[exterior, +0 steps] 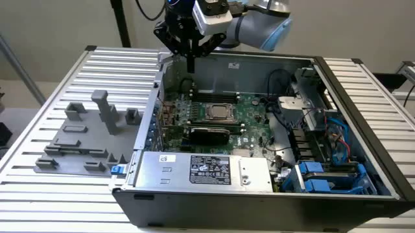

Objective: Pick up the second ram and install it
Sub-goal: 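Reach for the second ram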

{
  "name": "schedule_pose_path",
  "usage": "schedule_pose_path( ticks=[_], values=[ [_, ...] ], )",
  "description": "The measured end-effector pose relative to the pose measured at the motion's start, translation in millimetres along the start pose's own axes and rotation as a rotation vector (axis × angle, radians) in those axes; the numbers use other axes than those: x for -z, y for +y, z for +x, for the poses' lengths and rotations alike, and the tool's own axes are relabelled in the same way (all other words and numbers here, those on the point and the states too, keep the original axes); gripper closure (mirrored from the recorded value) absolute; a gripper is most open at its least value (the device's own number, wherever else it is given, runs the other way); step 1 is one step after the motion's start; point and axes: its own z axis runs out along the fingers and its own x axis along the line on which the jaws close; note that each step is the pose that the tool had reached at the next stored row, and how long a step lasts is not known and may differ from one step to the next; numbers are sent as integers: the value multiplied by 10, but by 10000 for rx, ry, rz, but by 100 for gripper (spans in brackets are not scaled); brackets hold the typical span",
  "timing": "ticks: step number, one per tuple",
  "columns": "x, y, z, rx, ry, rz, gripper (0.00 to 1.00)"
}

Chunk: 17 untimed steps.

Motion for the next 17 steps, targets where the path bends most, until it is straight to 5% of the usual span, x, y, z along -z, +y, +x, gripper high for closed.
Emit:
schedule_pose_path(
  ticks=[12, 17],
  values=[
    [0, -2, 0, 0, 0, 0, 89],
    [4, -67, 12, 0, 0, 0, 89]
  ],
)
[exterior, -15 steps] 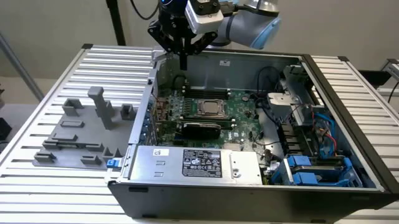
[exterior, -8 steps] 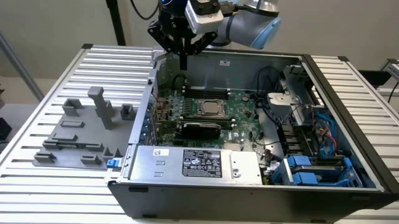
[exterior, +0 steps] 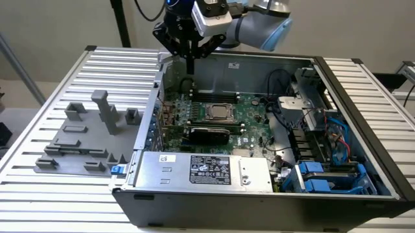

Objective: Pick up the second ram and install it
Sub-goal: 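Reach for the second ram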

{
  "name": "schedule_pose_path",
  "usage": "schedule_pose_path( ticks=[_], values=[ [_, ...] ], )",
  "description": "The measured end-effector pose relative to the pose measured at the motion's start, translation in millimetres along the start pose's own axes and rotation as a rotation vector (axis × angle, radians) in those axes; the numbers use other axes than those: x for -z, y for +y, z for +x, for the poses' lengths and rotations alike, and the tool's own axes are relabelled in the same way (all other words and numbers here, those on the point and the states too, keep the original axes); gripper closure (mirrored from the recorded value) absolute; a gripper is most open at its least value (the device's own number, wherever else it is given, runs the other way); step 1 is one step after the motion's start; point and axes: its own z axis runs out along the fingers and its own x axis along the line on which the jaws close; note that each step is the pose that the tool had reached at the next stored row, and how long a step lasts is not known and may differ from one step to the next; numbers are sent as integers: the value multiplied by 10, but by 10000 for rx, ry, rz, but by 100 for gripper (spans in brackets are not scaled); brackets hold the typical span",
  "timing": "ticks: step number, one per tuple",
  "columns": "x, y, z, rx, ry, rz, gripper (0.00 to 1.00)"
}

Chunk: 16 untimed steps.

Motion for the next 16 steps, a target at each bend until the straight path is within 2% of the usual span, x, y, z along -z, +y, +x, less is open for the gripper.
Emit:
schedule_pose_path(
  ticks=[4, 8, 16],
  values=[
    [8, -123, 74, -1, 0, 1, 89],
    [15, -227, 232, 1, -1, 0, 89],
    [16, -330, 590, -1, -2, 0, 89]
  ],
)
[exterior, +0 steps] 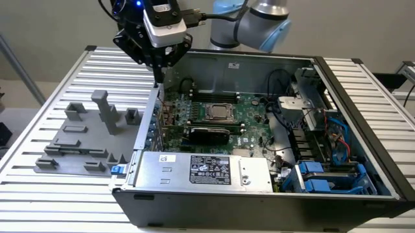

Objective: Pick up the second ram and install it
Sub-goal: 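Reach for the second ram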

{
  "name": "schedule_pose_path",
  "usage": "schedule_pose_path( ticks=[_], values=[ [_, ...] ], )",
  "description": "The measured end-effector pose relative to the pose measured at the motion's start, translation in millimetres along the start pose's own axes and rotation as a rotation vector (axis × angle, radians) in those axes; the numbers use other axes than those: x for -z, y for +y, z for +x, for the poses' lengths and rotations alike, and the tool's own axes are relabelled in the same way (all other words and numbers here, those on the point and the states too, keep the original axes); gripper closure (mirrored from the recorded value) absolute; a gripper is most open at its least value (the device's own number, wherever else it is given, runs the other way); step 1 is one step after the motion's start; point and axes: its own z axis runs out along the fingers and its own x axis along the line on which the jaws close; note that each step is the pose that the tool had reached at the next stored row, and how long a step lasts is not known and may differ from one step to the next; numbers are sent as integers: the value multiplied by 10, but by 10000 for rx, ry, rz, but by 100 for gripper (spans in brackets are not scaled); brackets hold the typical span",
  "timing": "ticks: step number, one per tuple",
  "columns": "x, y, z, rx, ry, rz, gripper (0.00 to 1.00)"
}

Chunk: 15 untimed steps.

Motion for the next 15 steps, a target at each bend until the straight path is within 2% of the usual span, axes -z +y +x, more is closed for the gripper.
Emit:
schedule_pose_path(
  ticks=[15],
  values=[
    [-45, -81, 681, 1, 0, 0, 89]
  ],
)
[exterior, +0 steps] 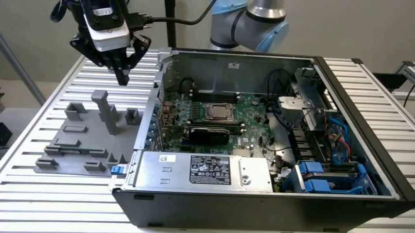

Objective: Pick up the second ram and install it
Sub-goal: 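Reach for the second ram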

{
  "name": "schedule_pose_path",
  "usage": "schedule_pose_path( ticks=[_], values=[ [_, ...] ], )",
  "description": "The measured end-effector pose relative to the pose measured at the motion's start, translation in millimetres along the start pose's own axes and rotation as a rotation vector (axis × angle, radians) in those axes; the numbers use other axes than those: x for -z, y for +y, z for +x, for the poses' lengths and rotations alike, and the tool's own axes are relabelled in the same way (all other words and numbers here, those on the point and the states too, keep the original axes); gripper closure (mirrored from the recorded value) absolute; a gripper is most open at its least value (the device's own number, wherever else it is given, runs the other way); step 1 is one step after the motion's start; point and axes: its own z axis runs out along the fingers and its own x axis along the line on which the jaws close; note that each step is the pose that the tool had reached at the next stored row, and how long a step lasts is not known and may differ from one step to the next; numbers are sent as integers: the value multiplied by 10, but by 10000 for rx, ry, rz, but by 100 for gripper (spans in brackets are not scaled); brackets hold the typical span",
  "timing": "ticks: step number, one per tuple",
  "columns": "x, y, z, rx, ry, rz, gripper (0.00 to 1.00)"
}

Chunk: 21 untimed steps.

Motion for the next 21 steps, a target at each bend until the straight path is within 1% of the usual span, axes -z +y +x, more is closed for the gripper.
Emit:
schedule_pose_path(
  ticks=[21],
  values=[
    [-97, -134, 949, -1, 0, 0, 89]
  ],
)
